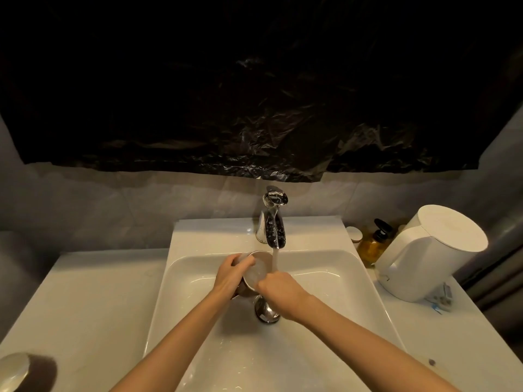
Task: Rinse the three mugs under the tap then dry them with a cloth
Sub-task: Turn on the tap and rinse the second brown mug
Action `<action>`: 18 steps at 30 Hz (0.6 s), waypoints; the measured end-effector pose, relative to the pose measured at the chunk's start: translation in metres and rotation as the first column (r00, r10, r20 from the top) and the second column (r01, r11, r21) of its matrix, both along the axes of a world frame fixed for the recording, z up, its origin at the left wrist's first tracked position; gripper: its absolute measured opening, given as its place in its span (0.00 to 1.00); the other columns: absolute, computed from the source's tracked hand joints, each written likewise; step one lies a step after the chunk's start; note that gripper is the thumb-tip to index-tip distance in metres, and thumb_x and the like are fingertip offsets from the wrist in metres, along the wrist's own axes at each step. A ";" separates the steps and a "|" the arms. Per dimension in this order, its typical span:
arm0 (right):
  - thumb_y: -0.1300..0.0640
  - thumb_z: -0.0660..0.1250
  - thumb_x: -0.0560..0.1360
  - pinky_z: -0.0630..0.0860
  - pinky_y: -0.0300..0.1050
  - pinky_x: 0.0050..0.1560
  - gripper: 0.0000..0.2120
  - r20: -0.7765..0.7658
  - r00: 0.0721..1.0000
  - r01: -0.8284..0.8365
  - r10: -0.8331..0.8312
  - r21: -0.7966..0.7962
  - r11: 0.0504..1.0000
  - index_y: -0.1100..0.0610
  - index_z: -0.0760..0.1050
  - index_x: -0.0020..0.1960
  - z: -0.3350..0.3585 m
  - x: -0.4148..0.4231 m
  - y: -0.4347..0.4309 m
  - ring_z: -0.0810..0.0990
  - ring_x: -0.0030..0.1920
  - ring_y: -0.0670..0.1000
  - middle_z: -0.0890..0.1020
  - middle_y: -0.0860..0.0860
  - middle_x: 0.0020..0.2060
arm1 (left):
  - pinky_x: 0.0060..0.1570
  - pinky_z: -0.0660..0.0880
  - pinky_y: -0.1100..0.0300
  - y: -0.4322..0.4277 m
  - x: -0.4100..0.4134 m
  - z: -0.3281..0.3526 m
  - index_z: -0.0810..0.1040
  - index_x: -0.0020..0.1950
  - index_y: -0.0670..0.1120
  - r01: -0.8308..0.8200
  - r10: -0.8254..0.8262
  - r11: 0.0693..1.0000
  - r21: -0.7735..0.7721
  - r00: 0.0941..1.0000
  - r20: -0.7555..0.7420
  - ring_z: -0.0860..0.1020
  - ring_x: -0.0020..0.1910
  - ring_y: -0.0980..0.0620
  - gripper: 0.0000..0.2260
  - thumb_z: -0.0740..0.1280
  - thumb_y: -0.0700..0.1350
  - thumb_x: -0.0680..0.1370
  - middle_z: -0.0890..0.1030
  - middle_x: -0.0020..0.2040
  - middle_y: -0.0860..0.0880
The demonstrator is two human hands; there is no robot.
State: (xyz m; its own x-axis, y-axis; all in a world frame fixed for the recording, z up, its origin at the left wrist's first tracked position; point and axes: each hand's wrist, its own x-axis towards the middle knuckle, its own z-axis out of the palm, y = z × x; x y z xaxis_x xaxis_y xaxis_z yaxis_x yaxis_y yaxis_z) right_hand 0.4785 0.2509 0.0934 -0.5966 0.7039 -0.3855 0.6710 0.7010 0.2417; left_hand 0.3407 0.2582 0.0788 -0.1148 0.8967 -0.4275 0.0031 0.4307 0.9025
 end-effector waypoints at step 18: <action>0.56 0.65 0.75 0.76 0.51 0.40 0.13 -0.349 0.936 0.044 -0.042 -0.002 0.999 0.52 0.73 0.59 -0.004 0.002 0.003 0.81 0.52 0.58 0.82 0.53 0.52 | 0.41 0.79 0.51 -0.008 0.003 -0.002 0.74 0.57 0.46 -0.076 0.074 0.997 -0.001 0.969 0.237 0.78 0.41 0.50 0.23 0.71 0.52 0.64 0.80 0.44 0.48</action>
